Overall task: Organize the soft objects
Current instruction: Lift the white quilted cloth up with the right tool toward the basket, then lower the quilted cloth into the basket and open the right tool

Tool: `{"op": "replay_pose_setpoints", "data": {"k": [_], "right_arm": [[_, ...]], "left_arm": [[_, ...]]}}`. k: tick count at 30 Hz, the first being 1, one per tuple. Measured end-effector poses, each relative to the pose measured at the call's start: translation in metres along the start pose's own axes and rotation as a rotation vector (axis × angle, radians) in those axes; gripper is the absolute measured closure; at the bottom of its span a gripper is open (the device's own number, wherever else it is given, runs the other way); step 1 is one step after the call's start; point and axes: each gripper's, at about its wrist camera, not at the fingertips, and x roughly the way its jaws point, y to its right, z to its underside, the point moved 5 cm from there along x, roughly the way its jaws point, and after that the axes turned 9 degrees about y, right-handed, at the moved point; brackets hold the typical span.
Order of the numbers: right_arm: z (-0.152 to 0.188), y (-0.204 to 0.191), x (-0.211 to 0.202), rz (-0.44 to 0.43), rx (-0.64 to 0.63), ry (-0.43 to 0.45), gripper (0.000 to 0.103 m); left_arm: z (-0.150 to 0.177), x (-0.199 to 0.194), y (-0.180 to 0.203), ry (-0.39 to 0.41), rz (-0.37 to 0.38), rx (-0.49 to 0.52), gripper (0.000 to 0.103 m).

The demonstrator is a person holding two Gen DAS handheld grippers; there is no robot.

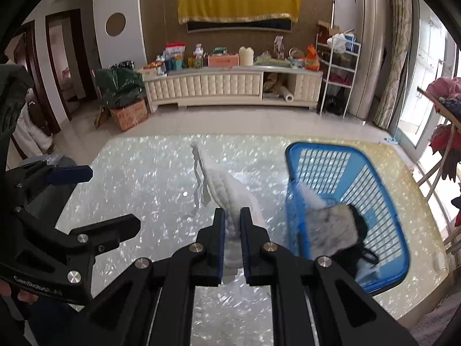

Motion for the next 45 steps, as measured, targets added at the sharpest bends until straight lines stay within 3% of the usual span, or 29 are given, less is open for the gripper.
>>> {"op": "replay_pose_setpoints", "data": {"k": [8, 26, 45], "right_arm": [[-0.017, 0.02, -0.012, 0.033, -0.006, 0.091, 0.094], [-0.018, 0.086, -0.013, 0.16, 0.027, 0.158, 0.094], [0.025, 0.129, 0.043, 0.219, 0.072, 0.021, 0.094]], "left_arm": [[-0.032, -0.007, 0.02, 0.063, 0.019, -0.012, 0.001], [-0.085, 0.029, 0.091, 0.102, 0.089, 0.05, 0.001], [-0.07, 0.124, 0.126, -0.036, 0.13, 0.074, 0.001]]}}
